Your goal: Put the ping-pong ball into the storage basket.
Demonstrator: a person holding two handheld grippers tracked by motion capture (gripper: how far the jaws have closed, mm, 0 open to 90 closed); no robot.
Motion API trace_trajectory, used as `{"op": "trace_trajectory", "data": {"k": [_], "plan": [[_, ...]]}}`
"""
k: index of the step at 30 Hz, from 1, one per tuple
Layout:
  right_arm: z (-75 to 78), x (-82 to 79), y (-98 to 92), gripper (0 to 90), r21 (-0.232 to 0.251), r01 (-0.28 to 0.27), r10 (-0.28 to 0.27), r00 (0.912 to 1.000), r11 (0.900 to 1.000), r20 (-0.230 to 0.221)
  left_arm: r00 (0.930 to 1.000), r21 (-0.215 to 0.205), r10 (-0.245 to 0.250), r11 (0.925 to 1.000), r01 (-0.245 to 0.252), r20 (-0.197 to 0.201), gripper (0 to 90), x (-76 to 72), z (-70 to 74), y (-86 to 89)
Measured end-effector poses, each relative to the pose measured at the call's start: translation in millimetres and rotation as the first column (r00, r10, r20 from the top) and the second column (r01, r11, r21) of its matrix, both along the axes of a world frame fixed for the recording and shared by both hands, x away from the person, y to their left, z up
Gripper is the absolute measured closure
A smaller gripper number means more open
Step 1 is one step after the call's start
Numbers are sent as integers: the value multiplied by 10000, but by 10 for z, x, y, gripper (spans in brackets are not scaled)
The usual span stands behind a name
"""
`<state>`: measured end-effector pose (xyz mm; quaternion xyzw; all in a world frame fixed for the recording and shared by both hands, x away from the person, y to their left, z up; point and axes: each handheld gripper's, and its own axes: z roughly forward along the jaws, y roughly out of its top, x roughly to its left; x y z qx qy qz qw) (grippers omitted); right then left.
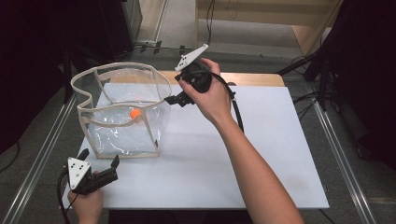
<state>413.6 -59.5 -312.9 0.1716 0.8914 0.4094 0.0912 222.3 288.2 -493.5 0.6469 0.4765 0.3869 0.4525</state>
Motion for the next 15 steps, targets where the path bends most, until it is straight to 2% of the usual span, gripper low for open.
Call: {"op": "trace_trajectory", "data": {"k": [15], "plan": [[-170, -29, -167, 107, -14, 328, -328, 9995, 9995, 48, 10000, 23, 10, 10000, -10, -5, 0, -1, 0, -5]]}}
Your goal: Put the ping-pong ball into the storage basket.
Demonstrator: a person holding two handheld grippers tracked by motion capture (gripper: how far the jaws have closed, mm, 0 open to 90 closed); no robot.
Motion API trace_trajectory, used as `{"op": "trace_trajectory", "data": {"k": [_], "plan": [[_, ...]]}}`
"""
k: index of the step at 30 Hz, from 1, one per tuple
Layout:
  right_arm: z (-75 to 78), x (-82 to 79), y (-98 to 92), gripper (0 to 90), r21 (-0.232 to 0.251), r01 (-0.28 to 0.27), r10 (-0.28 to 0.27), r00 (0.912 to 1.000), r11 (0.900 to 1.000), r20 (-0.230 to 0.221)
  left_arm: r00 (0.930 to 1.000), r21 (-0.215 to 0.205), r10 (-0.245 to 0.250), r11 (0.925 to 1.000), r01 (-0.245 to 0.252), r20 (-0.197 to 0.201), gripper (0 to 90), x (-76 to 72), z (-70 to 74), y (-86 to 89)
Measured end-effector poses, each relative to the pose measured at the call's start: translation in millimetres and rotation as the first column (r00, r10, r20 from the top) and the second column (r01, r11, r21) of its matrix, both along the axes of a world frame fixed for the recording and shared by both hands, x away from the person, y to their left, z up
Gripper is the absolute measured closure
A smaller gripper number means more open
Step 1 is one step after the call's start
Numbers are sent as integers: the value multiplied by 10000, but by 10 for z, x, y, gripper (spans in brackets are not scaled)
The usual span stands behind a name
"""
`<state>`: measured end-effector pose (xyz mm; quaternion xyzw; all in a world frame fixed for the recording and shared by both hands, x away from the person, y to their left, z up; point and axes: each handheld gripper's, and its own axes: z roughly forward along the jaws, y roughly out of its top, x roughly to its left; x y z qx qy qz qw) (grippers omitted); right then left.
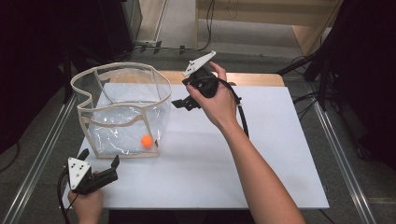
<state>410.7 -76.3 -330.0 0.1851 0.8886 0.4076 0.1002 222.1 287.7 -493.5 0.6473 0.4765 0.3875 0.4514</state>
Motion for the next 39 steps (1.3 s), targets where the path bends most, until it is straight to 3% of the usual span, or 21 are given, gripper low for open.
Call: {"op": "trace_trajectory", "data": {"k": [39], "plan": [[-577, -97, -381, 106, 308, 1000, -997, 9950, 9945, -112, 10000, 48, -24, 10000, 24, -5, 0, -1, -2, -6]]}}
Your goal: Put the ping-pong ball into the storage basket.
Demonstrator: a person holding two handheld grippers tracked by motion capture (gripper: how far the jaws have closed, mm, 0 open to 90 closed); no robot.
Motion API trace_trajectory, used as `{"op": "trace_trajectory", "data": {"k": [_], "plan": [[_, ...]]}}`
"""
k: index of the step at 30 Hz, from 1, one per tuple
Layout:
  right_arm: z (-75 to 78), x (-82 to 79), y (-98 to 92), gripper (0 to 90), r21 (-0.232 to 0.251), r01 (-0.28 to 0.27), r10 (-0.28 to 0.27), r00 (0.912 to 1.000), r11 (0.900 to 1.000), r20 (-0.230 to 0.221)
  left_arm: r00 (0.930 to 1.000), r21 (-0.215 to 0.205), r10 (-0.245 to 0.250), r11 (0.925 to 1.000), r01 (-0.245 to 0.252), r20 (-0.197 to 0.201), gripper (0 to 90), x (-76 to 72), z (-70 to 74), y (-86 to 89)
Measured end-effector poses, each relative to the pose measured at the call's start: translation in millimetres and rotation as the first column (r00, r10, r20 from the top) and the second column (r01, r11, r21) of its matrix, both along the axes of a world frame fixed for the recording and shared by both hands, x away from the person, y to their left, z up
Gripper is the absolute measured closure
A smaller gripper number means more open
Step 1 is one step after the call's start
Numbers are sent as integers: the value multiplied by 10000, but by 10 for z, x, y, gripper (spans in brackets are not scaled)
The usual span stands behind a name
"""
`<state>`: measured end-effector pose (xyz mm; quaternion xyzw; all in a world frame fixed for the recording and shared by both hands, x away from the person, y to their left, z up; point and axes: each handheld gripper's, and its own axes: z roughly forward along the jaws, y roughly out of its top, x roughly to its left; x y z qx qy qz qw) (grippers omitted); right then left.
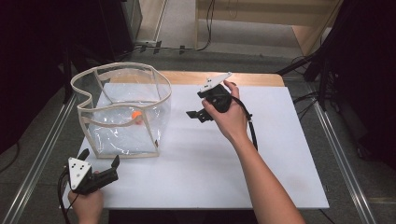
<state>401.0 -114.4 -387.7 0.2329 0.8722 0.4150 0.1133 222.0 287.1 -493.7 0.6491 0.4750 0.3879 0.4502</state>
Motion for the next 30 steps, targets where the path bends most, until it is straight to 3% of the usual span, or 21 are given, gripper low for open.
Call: {"op": "trace_trajectory", "data": {"k": [30], "plan": [[-399, -243, -432, 107, 254, 747, -743, 9971, 9969, -164, 10000, 54, 12, 10000, -12, 11, 0, -2, -2, -6]]}}
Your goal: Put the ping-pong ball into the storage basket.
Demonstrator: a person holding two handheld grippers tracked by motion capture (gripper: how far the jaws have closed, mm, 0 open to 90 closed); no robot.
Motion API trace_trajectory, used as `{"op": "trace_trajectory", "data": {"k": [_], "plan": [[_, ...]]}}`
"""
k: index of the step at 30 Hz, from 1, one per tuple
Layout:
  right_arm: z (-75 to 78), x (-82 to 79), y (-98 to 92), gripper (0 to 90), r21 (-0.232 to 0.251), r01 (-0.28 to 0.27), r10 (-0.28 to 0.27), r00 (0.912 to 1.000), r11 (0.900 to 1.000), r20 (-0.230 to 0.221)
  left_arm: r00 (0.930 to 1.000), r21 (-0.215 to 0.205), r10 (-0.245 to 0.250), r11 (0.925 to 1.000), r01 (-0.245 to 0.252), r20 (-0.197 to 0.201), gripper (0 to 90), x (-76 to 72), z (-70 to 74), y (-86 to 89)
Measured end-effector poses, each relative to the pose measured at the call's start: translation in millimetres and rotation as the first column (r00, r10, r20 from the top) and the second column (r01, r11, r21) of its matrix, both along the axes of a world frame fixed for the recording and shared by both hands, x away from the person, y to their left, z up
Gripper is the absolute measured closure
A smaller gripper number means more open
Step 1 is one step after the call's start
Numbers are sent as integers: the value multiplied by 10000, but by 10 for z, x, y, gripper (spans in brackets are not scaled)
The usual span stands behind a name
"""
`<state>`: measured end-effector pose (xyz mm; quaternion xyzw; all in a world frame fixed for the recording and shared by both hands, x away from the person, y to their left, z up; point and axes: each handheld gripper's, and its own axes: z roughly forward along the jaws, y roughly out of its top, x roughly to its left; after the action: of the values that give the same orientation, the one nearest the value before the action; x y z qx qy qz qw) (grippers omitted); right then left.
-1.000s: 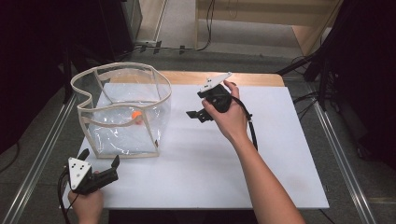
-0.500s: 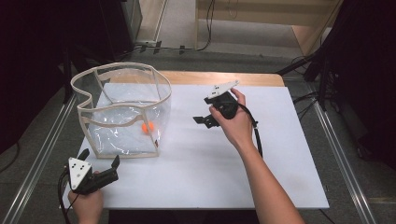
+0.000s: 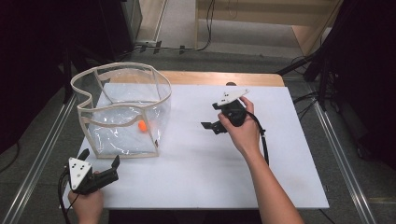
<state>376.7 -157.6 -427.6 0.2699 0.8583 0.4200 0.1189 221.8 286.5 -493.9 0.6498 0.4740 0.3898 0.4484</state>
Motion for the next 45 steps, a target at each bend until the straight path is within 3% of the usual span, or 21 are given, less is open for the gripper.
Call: {"op": "trace_trajectory", "data": {"k": [14, 45], "plan": [[-189, -140, -270, 106, 228, 521, -520, 9986, 9984, -29, 10000, 32, 13, 10000, -13, -1, 0, -2, -1, -4], [-389, -475, -726, 107, 604, 1361, -1365, 9906, 9889, 27, 10000, 88, -32, 10000, 32, -7, 0, -3, -3, -9]]}}
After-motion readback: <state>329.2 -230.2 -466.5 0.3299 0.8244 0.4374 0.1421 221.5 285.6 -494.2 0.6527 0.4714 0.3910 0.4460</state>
